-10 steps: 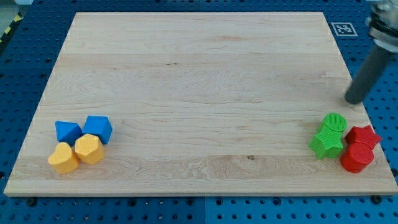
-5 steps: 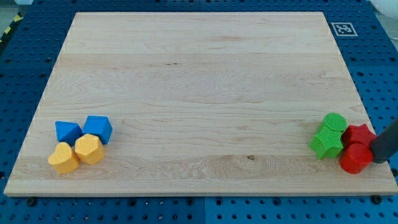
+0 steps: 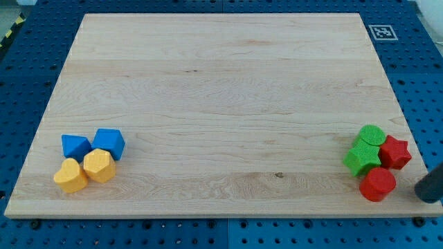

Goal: Slide the red circle to the left bottom

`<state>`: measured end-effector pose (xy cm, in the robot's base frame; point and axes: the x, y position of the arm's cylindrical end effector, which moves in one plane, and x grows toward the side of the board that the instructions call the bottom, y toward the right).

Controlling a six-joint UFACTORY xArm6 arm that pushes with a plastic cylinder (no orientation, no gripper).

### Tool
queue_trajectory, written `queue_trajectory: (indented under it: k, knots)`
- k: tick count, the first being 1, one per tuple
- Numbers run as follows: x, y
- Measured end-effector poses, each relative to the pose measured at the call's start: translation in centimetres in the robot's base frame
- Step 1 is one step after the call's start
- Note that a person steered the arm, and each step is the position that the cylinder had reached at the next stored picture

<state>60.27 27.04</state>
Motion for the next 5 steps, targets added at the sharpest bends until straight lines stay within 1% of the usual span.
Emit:
queue_trajectory:
  k: [2, 4, 5]
  knots:
    - [-0.4, -5.3]
    - [-2.6, -13.4]
    - [-2.9, -16.1]
